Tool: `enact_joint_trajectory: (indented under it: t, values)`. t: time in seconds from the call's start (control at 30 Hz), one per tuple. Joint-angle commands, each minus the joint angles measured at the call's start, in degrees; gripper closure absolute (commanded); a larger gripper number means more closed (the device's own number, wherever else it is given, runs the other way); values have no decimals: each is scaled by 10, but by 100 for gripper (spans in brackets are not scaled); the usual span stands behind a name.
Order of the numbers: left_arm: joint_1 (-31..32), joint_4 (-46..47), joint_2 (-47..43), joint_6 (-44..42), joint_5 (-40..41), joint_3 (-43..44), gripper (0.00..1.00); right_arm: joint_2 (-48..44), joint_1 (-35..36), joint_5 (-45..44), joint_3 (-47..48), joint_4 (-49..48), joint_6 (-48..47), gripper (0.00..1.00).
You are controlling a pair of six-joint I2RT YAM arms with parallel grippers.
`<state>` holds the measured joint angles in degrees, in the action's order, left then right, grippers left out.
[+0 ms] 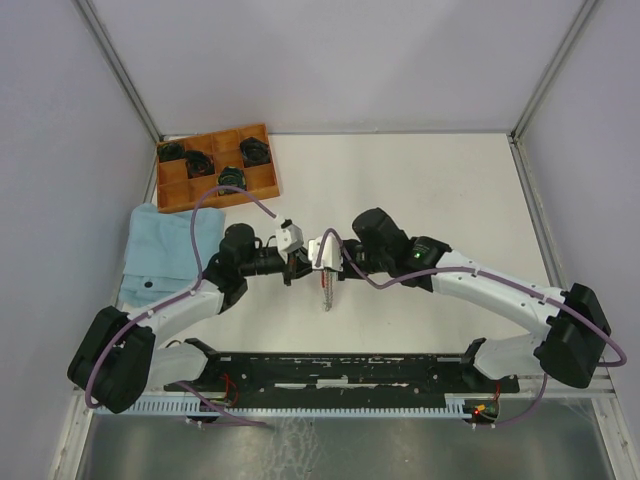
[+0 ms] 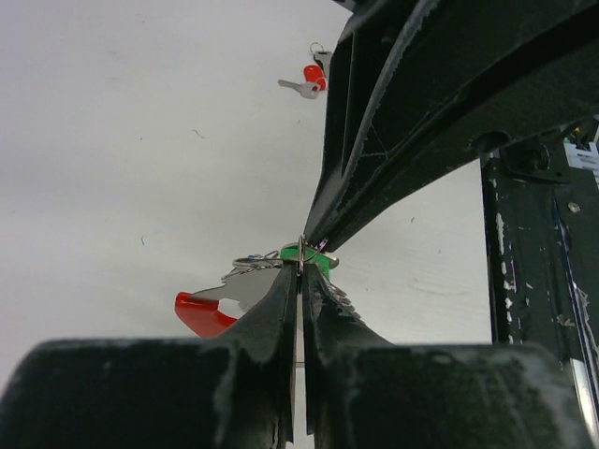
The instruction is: Put the keys on the keyring
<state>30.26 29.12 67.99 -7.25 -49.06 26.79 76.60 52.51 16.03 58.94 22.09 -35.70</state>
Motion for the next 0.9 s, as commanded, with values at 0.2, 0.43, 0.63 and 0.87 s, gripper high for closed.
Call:
enact_joint_trajectory:
  t: [0.2, 0.43, 0.63, 0.87]
  values:
    - [-5, 221, -1, 111, 44, -30, 97, -19, 9, -13, -37, -68, 19, 99]
    - [-4, 221, 8, 80, 48, -45, 94, -29, 10, -23, -34, -83, 19, 99]
    - [-5, 228, 17, 61, 21, -51, 81, -32, 10, -26, -9, -47, 0, 99]
    - [-4, 198, 15, 35, 6, -47, 74, -33, 9, -22, 15, -11, -14, 99]
